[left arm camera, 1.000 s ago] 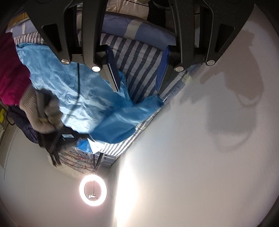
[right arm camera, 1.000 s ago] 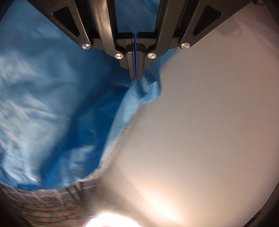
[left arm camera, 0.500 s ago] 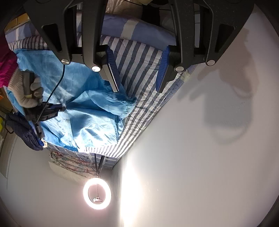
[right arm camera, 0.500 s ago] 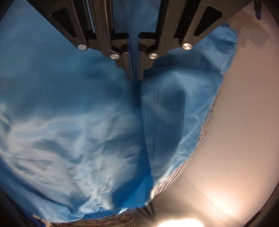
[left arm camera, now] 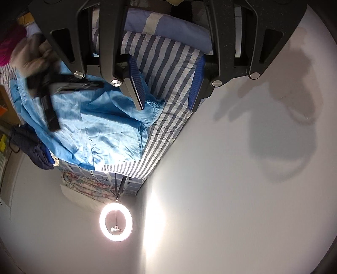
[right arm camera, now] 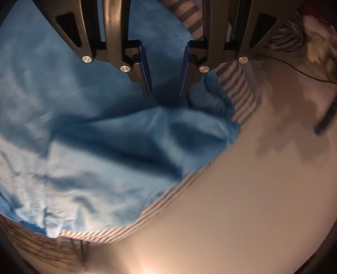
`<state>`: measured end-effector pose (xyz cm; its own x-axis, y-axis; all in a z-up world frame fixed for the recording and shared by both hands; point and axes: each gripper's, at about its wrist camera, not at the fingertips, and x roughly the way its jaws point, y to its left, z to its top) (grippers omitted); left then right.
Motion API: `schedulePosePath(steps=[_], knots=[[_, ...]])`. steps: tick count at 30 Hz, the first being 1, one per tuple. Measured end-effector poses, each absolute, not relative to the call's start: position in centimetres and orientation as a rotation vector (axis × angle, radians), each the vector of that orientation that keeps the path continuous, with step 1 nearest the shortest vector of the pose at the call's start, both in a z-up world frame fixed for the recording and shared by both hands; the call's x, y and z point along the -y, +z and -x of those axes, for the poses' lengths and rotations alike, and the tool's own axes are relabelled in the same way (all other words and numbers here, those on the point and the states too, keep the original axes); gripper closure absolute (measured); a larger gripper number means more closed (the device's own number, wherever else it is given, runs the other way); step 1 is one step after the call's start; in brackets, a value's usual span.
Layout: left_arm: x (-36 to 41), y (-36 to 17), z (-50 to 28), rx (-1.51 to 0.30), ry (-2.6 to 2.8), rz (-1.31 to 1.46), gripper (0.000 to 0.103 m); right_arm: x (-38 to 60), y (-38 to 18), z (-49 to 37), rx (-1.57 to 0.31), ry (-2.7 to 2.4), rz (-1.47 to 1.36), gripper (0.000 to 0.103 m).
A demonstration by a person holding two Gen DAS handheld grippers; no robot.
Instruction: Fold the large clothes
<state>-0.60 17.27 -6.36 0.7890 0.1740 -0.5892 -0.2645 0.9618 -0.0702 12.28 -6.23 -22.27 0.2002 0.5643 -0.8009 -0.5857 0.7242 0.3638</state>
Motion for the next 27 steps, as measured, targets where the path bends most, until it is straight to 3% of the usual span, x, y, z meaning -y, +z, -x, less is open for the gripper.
schedulePosePath(steps=[5,10,17,20,22,26,27], knots=[[-17.1,-6.5,0.6,-0.620,0.233,0.139,0.059,2.0,-25.2,-11.8,-1.142,0.837,-0.048,0.075],[-17.6,-6.9,0.8,-0.626,0.248,0.137,0.059,-0.6,-24.1,-8.5,-1.115,1.022,0.104,0.074],[-18.5,-7.7,0.6,-0.653,0.250,0.167,0.059,5.2,-19.9,-8.4,-1.002,0.988,0.020,0.057],[-18.4,-7.4,0.7,-0.639,0.250,0.171,0.059,3.9,-18.9,-8.4,-0.926,0.957,0.090,0.038],[-18.2,-7.2,0.7,-0.633,0.252,0.167,0.059,2.2,-18.7,-9.3,-0.902,0.973,0.109,0.033],[-18.3,-7.2,0.5,-0.639,0.254,0.165,0.059,-2.0,-19.8,-9.4,-0.882,0.985,0.235,0.033],[-18.4,-7.2,0.6,-0.639,0.258,0.164,0.059,-3.0,-20.5,-9.5,-0.889,0.979,0.276,0.040]])
